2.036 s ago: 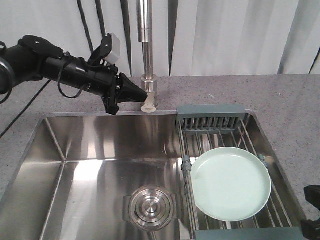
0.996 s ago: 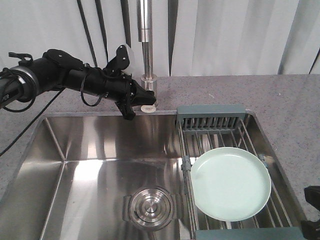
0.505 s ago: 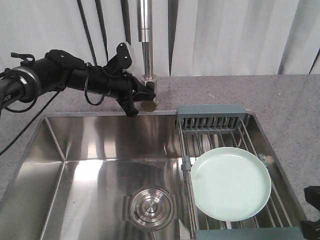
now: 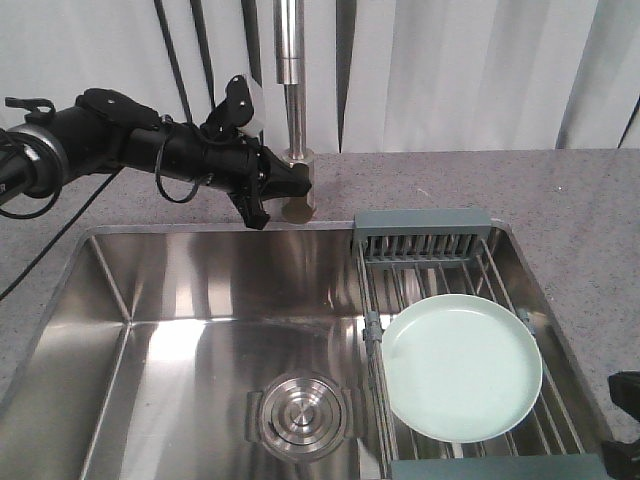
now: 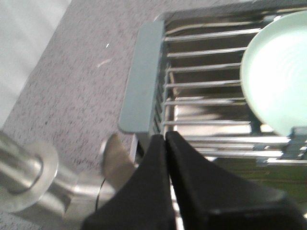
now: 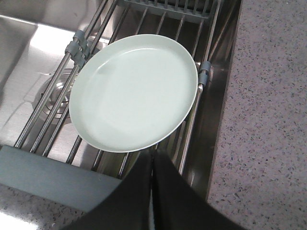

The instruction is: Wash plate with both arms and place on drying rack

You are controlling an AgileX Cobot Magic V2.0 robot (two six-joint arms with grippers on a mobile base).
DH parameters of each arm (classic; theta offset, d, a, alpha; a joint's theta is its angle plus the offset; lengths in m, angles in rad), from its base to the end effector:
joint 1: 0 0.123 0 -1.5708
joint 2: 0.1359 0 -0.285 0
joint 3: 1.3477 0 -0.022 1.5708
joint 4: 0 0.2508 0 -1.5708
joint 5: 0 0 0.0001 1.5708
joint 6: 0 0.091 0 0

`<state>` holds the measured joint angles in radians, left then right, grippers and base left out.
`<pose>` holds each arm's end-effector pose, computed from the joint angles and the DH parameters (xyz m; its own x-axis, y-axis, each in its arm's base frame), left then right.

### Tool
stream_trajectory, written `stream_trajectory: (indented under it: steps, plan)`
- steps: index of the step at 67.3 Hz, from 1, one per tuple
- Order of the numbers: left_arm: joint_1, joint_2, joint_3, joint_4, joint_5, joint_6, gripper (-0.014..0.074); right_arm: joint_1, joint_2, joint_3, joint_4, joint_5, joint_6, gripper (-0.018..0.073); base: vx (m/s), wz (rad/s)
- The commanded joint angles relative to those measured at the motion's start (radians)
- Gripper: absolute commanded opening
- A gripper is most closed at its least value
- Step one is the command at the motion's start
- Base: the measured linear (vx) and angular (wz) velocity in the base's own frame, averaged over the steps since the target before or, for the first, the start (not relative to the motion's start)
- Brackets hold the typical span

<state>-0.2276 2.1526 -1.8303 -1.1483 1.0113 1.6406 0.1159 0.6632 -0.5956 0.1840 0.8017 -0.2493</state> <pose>0.4478 -0.1760 0.2587 -0.0471 0.4654 -0.8838 0.9672 0.2423 0.0760 0.1139 0.0253 0.2911 -0.6640 -0.1974 -0.7213 -0.2900 0.9570 0.0051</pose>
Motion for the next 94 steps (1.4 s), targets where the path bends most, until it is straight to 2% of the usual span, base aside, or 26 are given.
stream_trajectory:
  steps: [1, 9, 16, 27, 40, 46, 64, 68, 77, 84, 94]
  plan:
    - [0.001, -0.102, -0.031, -0.06, 0.057, -0.036, -0.0007, 0.0, 0.001, -0.025, 0.008, -0.051, -0.006, -0.0008, 0.0, 0.0]
    - [0.001, -0.137, -0.031, -0.026, 0.094, -0.086, -0.0007, 0.0, 0.001, -0.025, 0.008, -0.051, -0.006, -0.0008, 0.0, 0.0]
    - [0.001, -0.17, -0.031, 0.058, 0.11, -0.166, -0.0007, 0.0, 0.001, -0.025, 0.008, -0.051, -0.006, -0.0008, 0.0, 0.0]
    - [0.001, -0.236, -0.031, 0.223, 0.104, -0.395, -0.0007, 0.0, 0.001, -0.025, 0.008, -0.051, -0.006, -0.0008, 0.0, 0.0]
    - [0.001, -0.316, -0.028, 0.472, 0.09, -0.733, -0.0007, 0.0, 0.001, -0.025, 0.008, -0.051, -0.006, -0.0008, 0.0, 0.0]
    - [0.001, -0.361, 0.001, 0.551, 0.061, -0.857, -0.0007, 0.0, 0.001, -0.025, 0.008, -0.046, -0.006, -0.0008, 0.0, 0.0]
    - [0.001, -0.598, 0.301, 0.76, -0.124, -1.028, -0.0007, 0.0, 0.001, -0.025, 0.008, -0.046, -0.006, -0.0008, 0.0, 0.0]
    - [0.001, -0.658, 0.382, 0.813, -0.162, -1.1, -0.0007, 0.0, 0.001, -0.025, 0.008, -0.046, -0.006, -0.0008, 0.0, 0.0]
    - [0.001, -0.795, 0.544, 0.972, -0.243, -1.316, -0.0007, 0.0, 0.001, -0.025, 0.008, -0.046, -0.006, -0.0008, 0.0, 0.0]
    - [0.001, -0.902, 0.65, 1.079, -0.261, -1.432, -0.0007, 0.0, 0.001, -0.025, 0.008, -0.046, -0.006, -0.0008, 0.0, 0.0]
    - [0.001, -1.04, 0.771, 1.117, -0.267, -1.527, -0.0007, 0.0, 0.001, -0.025, 0.008, -0.046, -0.006, -0.0008, 0.0, 0.0]
